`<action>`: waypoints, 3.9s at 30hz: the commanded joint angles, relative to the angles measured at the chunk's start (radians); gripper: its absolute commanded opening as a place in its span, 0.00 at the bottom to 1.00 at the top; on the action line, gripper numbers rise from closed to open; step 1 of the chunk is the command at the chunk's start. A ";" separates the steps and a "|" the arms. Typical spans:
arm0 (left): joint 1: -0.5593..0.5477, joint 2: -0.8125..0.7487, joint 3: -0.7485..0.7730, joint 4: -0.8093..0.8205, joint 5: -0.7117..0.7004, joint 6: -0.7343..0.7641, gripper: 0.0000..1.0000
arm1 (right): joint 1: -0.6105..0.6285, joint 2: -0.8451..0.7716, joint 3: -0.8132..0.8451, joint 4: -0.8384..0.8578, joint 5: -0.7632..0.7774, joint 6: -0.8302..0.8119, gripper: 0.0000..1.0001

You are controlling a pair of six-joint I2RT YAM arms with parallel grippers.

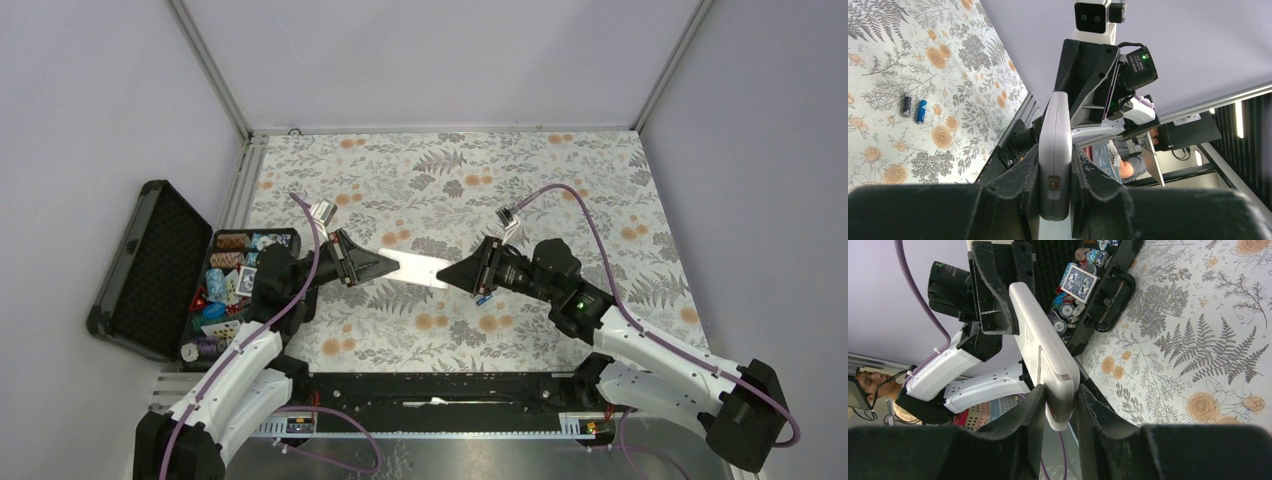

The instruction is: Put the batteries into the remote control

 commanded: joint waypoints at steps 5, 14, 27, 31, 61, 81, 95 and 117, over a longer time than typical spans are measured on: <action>0.049 0.003 -0.035 0.112 -0.032 -0.055 0.00 | -0.002 -0.098 -0.030 0.053 0.041 -0.014 0.08; 0.065 0.009 -0.023 0.118 -0.020 -0.060 0.00 | -0.002 -0.137 -0.043 0.022 0.061 -0.029 0.00; 0.087 -0.012 -0.010 0.013 -0.025 0.010 0.00 | -0.002 -0.132 0.024 -0.107 0.128 -0.131 0.00; 0.097 -0.032 0.020 -0.112 -0.041 0.093 0.00 | -0.002 -0.113 0.086 -0.225 0.183 -0.213 0.00; 0.106 -0.028 0.108 -0.350 0.009 0.289 0.00 | -0.207 0.290 0.117 -0.109 -0.073 -0.290 0.00; 0.107 0.015 0.054 -0.164 0.121 0.226 0.00 | -0.420 0.763 -0.076 0.819 -0.326 0.089 0.00; 0.107 0.027 0.056 -0.154 0.135 0.236 0.00 | -0.468 1.053 -0.064 1.072 -0.386 0.188 0.00; 0.108 0.041 0.053 -0.164 0.123 0.238 0.00 | -0.497 1.096 -0.049 0.875 -0.352 0.116 0.07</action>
